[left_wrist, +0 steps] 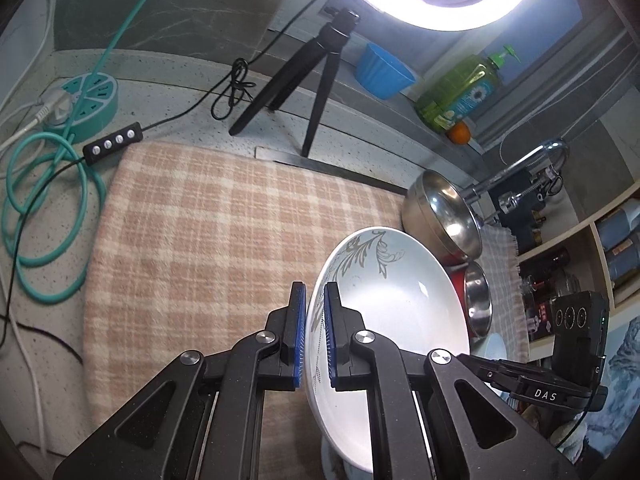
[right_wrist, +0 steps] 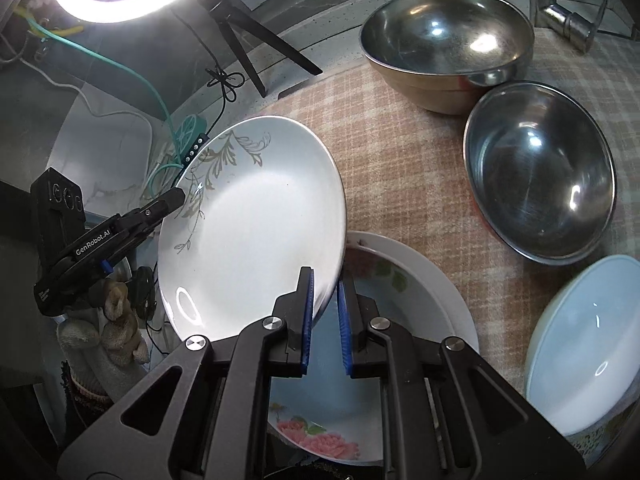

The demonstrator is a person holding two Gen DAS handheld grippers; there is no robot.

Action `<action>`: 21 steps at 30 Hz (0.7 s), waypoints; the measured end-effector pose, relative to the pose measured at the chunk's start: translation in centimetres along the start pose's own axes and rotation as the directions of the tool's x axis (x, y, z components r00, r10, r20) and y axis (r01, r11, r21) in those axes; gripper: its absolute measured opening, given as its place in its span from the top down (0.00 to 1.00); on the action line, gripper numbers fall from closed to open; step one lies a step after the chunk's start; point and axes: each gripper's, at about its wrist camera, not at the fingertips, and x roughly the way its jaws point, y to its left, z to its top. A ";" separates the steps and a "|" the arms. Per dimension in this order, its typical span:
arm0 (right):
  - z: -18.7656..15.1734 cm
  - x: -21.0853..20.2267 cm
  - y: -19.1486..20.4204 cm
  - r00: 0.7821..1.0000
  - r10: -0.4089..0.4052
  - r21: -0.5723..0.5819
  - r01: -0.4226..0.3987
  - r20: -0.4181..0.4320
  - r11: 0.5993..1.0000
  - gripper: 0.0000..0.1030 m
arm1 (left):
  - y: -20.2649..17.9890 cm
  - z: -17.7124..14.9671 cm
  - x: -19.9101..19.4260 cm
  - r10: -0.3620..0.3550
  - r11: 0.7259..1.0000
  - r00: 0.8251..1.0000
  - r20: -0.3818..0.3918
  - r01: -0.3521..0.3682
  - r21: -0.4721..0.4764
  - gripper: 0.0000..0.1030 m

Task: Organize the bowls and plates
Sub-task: 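Lower the grey-leaf plate onto the flowered plate stack with both grippers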

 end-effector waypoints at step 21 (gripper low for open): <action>-6.5 -3.2 -3.4 0.999 -0.034 0.018 0.035 -0.031 0.999 0.88 | -3.7 -6.6 0.1 -0.022 0.999 0.997 -0.068 0.024 0.034 0.93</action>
